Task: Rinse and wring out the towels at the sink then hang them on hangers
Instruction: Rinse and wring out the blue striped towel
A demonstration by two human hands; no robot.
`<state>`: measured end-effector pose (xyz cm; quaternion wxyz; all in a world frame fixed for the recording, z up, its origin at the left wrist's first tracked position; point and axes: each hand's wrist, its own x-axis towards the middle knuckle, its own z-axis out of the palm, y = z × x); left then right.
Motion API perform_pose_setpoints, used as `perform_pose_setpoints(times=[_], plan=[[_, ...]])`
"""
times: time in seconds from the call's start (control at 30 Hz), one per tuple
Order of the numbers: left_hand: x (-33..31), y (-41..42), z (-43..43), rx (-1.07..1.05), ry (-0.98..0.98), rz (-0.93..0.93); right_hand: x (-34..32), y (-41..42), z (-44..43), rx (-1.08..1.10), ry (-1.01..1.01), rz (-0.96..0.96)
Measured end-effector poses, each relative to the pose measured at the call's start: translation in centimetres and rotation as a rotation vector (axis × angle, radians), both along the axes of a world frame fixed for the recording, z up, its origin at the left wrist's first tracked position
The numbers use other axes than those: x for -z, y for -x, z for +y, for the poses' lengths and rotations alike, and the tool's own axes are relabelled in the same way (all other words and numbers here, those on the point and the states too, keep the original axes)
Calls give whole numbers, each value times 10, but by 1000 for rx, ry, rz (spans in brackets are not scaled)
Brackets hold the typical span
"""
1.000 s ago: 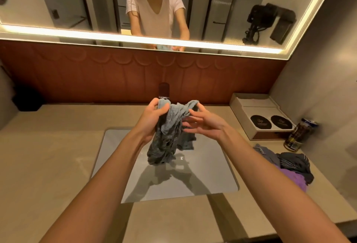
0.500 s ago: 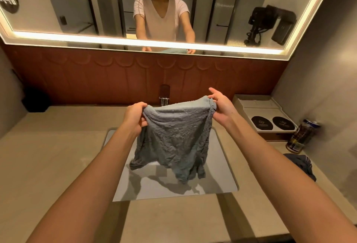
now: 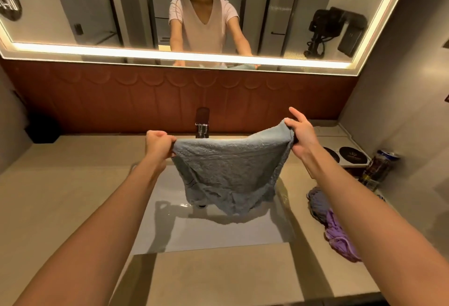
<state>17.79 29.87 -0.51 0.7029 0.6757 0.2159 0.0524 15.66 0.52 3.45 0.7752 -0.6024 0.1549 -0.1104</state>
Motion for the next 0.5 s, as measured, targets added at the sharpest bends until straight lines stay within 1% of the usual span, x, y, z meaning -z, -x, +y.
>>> perform_pose_setpoints(times=[0.07, 0.13, 0.17, 0.23, 0.3, 0.4, 0.5], plan=[[1, -1, -2, 28, -181, -29, 3, 0, -8, 4, 125, 27], [1, -3, -2, 113, -322, -32, 6, 0, -15, 2, 202, 51], [-1, -4, -3, 163, -335, -32, 7, 1, -19, 4, 229, 58], [-7, -7, -5, 208, -271, -29, 8, 0, -27, 19, 282, 61], [-11, -8, -3, 139, -194, -65, 9, -2, -34, 55, 318, 48], [-9, -8, 4, 38, -261, -150, 10, -5, -41, 93, 418, 57], [-9, -6, 6, 94, -383, -222, 14, -10, -41, 121, 579, 14]])
